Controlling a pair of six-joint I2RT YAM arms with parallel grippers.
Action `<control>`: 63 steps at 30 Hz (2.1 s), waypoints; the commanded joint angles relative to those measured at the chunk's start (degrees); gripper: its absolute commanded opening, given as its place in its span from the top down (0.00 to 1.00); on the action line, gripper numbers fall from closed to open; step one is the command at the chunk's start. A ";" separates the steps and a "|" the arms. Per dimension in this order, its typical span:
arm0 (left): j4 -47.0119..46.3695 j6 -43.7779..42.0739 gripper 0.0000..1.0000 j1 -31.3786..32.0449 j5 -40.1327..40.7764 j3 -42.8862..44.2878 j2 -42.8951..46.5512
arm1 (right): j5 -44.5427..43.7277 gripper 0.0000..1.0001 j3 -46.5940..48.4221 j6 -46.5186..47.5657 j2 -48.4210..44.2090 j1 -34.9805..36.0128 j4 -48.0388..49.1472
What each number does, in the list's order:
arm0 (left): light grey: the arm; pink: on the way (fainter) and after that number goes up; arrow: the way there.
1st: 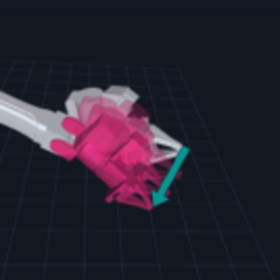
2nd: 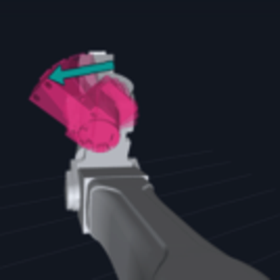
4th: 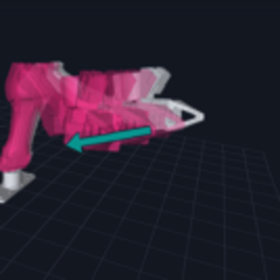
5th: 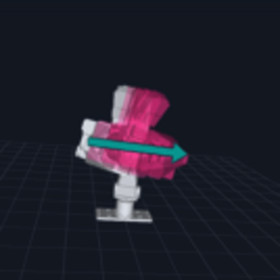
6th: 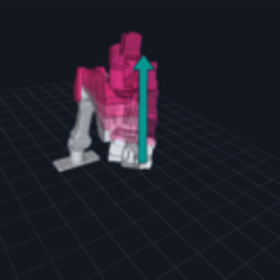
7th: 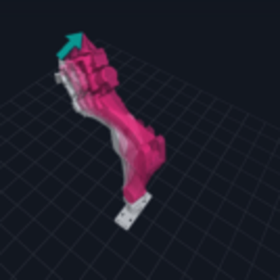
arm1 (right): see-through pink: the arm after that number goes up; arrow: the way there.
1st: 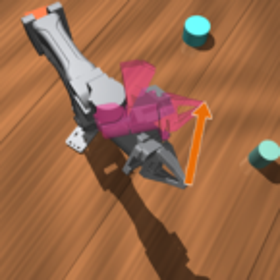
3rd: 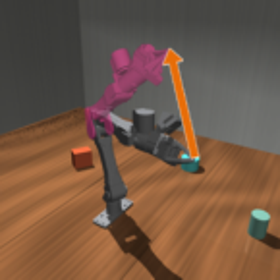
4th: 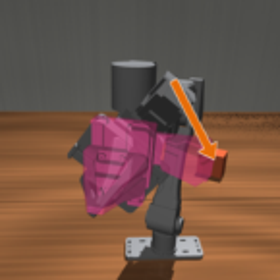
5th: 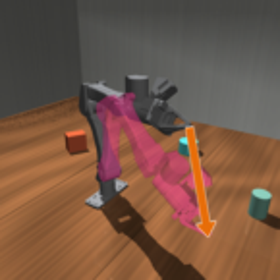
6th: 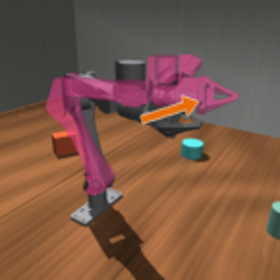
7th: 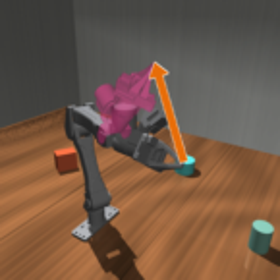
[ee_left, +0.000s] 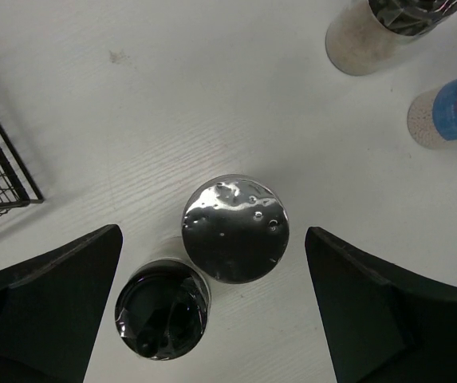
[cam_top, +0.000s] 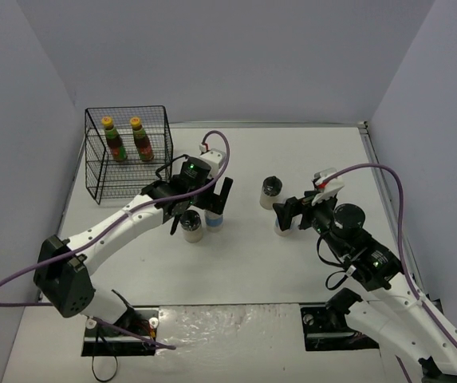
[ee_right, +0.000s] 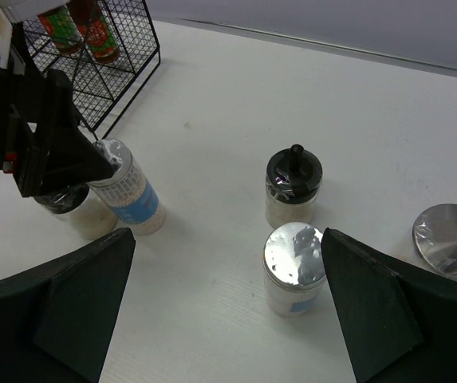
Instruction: Organize the condiment bottles
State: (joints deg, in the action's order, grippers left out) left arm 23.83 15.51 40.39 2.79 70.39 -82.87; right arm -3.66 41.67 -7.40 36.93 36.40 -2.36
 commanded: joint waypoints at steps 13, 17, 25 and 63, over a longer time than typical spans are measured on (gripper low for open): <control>-1.40 1.53 0.06 0.75 -0.90 3.07 -3.24 | -1.00 0.00 1.92 -0.07 -0.11 -0.01 2.62; -1.14 1.63 0.10 0.90 -1.80 3.83 -4.42 | -1.08 0.00 1.86 0.11 -0.16 0.07 2.62; -0.34 1.80 0.40 1.37 -1.56 5.00 -4.84 | -1.09 0.00 1.67 0.03 -0.72 0.07 2.62; 5.36 -5.69 1.00 -43.60 0.39 36.55 -3.54 | 0.97 0.00 1.39 0.20 -0.45 0.07 2.62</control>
State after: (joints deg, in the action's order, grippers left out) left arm 39.10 11.83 1.00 5.62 104.82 -86.03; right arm -3.79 41.67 -7.45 35.22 36.40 -3.30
